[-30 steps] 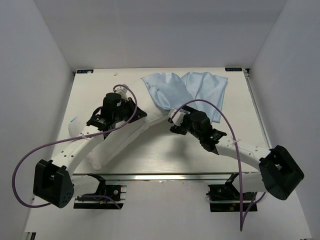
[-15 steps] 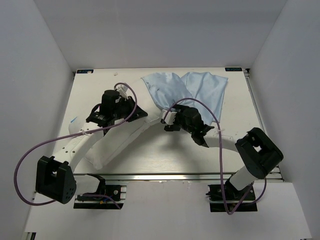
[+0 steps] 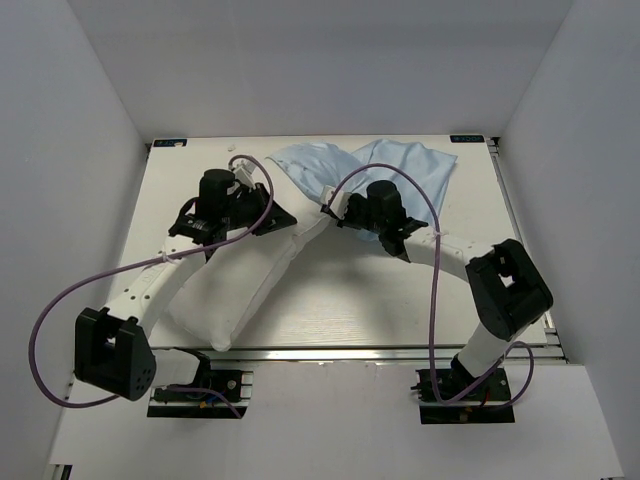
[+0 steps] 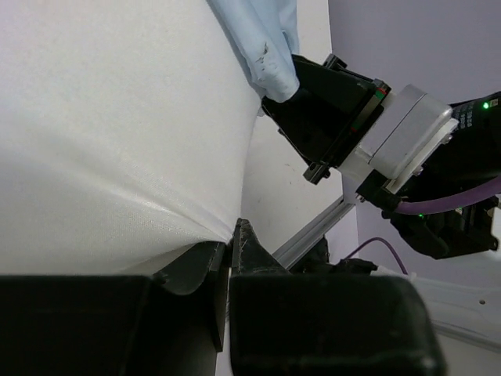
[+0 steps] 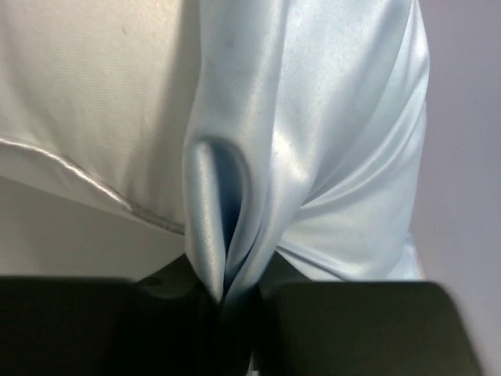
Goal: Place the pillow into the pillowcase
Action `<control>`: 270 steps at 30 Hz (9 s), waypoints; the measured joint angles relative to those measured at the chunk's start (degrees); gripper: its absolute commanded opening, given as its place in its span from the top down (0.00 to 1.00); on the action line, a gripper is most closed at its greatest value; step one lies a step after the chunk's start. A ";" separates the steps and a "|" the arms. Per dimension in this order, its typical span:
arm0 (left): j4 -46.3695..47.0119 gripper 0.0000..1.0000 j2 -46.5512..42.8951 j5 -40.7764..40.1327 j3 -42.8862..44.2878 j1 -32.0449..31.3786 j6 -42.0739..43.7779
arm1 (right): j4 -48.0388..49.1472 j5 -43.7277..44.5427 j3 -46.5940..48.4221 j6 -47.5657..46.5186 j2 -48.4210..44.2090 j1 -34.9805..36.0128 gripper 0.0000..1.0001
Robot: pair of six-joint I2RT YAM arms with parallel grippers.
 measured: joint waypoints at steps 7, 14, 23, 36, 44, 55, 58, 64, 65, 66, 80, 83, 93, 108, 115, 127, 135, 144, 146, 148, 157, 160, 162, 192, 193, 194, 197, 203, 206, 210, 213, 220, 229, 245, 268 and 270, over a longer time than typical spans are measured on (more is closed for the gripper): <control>-5.29 1.00 2.14 3.21 5.60 0.00 1.70 | -6.91 -4.09 -0.02 3.89 -4.85 -0.87 1.00; -11.80 1.00 3.58 5.99 12.90 0.37 4.59 | -18.14 -5.53 -0.11 10.19 -17.70 -1.53 1.00; -17.35 1.00 3.02 9.42 13.66 0.42 5.95 | -38.53 -11.85 1.88 19.50 -29.77 -1.16 1.00; -18.64 0.89 8.44 11.85 20.24 0.85 0.02 | -51.01 -14.19 11.06 29.11 -25.00 -1.75 1.00; -13.07 0.75 21.44 8.59 26.99 1.66 -0.90 | -49.44 -15.58 22.08 31.76 -8.68 -8.13 1.00; -10.69 0.38 23.96 -5.79 40.46 1.42 11.58 | -48.46 -18.14 34.53 29.88 3.15 -13.70 1.00; -9.81 0.37 22.27 -7.89 40.87 1.38 16.02 | -49.24 -18.84 36.87 29.03 5.25 -13.84 1.00; -12.74 0.34 15.80 -11.19 38.07 -0.63 27.76 | -50.49 -19.98 42.86 28.35 10.51 -14.12 1.00; -13.29 0.33 13.84 -12.37 36.13 -1.62 29.83 | -50.71 -20.13 43.34 28.30 11.08 -14.21 1.00; -14.10 0.33 11.67 -13.22 34.01 -2.69 31.71 | -50.95 -20.22 43.69 28.28 11.43 -14.23 1.00; -18.12 0.24 5.84 -35.71 24.96 -17.81 51.56 | -53.94 -20.41 45.75 28.28 13.99 -14.53 1.00; -19.91 0.22 10.32 -39.12 25.64 -19.34 54.31 | -54.36 -20.37 45.75 28.30 13.99 -14.64 1.00; -20.46 0.52 15.98 -52.89 25.22 -21.27 58.69 | -54.51 -20.83 45.86 28.81 13.99 -14.69 1.00; -28.83 1.00 19.32 -31.76 31.71 -15.58 62.05 | -55.89 -24.55 45.72 28.33 13.14 -15.30 0.96; -35.08 1.00 17.92 -12.35 35.93 -10.27 60.08 | -59.69 -28.83 45.83 23.98 9.73 -15.76 0.97; -48.00 1.00 17.92 8.85 46.18 -9.11 51.17 | -70.66 -35.41 43.95 16.68 0.83 -16.39 0.99; -46.34 1.00 17.31 14.82 42.86 -4.76 45.68 | -71.45 -32.74 42.66 20.22 -0.02 -16.24 0.90; -36.87 1.00 25.38 13.51 38.91 5.27 41.97 | -66.18 -25.31 51.17 24.17 8.04 -15.10 0.40; -35.06 1.00 27.04 13.09 39.12 5.97 41.55 | -64.43 -23.52 53.13 23.85 9.46 -15.04 0.35; -33.46 1.00 28.22 12.85 39.52 6.34 41.24 | -63.47 -21.70 54.90 23.63 10.40 -14.93 0.25; -27.76 1.00 32.54 10.78 41.24 8.13 40.35 | -51.39 -9.81 52.17 20.65 7.19 -14.82 0.11; -26.23 1.00 33.79 10.62 41.44 8.96 40.11 | -45.72 -8.13 43.76 19.43 0.15 -14.86 0.11; -25.24 1.00 34.56 10.51 41.53 9.55 40.02 | -42.53 -8.31 38.77 18.43 -5.20 -14.95 0.11; -17.64 1.00 32.59 10.67 35.06 10.82 40.87 | -38.25 -1.11 -15.89 43.19 -30.38 -15.39 0.11; -17.38 1.00 32.17 10.67 34.53 10.82 40.89 | -37.66 -0.50 -16.94 44.26 -30.58 -14.19 0.11; -17.27 1.00 31.85 10.67 34.21 10.82 40.89 | -36.79 0.04 -17.99 45.31 -30.56 -12.83 0.11; -17.18 1.00 31.06 10.67 33.55 10.82 40.89 | -34.58 4.24 -20.13 46.58 -29.11 -8.41 0.11; -15.58 1.00 29.20 10.67 30.97 10.82 40.17 | -31.15 15.47 -20.17 47.12 -18.71 -1.73 0.20; -15.21 1.00 28.09 10.67 29.81 10.82 39.60 | -29.64 19.04 -18.91 48.30 -13.77 -1.01 0.34; -15.21 1.00 27.58 10.67 29.42 10.80 39.39 | -26.82 22.10 -17.16 48.72 -10.75 -0.85 0.54; -15.21 1.00 27.56 10.67 29.42 10.80 39.39 | -26.18 22.51 -17.57 48.22 -10.91 -0.85 0.80; -15.21 1.00 27.56 10.67 29.42 10.80 39.36 | -26.34 21.77 -20.50 46.84 -15.26 -0.85 1.00; -15.91 1.00 27.56 10.62 29.86 10.80 39.43 | -34.25 8.96 -14.80 36.33 -31.01 -12.37 1.00; -15.93 1.00 27.52 10.62 29.79 10.80 39.54 | -20.26 8.87 18.86 24.04 -12.28 -33.62 1.00; -15.85 1.00 27.43 10.78 29.68 10.80 39.58 | -27.06 -3.50 39.87 18.58 -1.40 -38.29 0.24; -15.87 1.00 27.43 10.86 29.68 10.80 39.63 | -27.12 -10.97 36.89 17.44 -6.80 -35.74 0.37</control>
